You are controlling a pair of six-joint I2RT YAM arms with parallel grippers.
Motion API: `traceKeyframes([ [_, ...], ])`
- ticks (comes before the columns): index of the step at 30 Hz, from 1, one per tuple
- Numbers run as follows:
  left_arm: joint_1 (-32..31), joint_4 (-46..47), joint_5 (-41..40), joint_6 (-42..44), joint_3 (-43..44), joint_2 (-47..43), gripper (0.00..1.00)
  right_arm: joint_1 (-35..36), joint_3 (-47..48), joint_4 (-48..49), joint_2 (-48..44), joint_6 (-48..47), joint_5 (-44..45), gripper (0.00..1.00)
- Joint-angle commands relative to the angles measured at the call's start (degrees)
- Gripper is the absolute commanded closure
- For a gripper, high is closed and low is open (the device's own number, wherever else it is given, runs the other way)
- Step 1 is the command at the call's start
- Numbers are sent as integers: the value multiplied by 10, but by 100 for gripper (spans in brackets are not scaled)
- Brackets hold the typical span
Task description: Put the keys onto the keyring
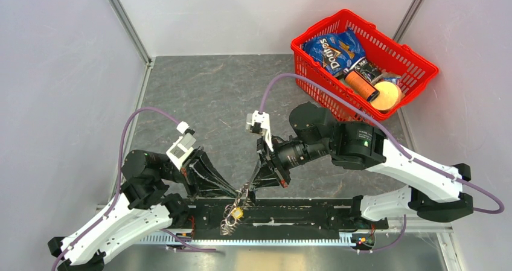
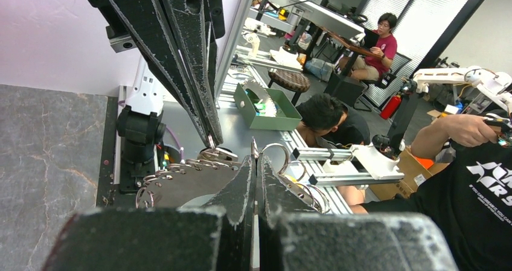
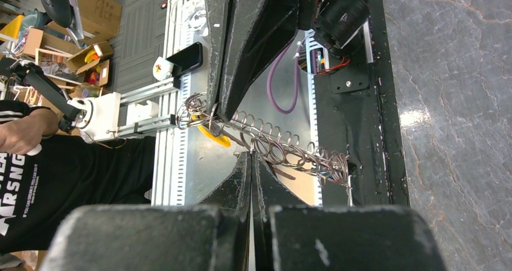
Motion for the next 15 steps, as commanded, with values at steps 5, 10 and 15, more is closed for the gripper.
traceKeyframes([
  [5,-3,12,-2,22,10,3,98,9,31,9,2,0,-20,100],
  [10,-3,12,0,22,11,6,98,10,34,8,9,5,-13,100],
  [15,-2,12,3,22,10,4,98,11,43,1,18,9,-3,100],
])
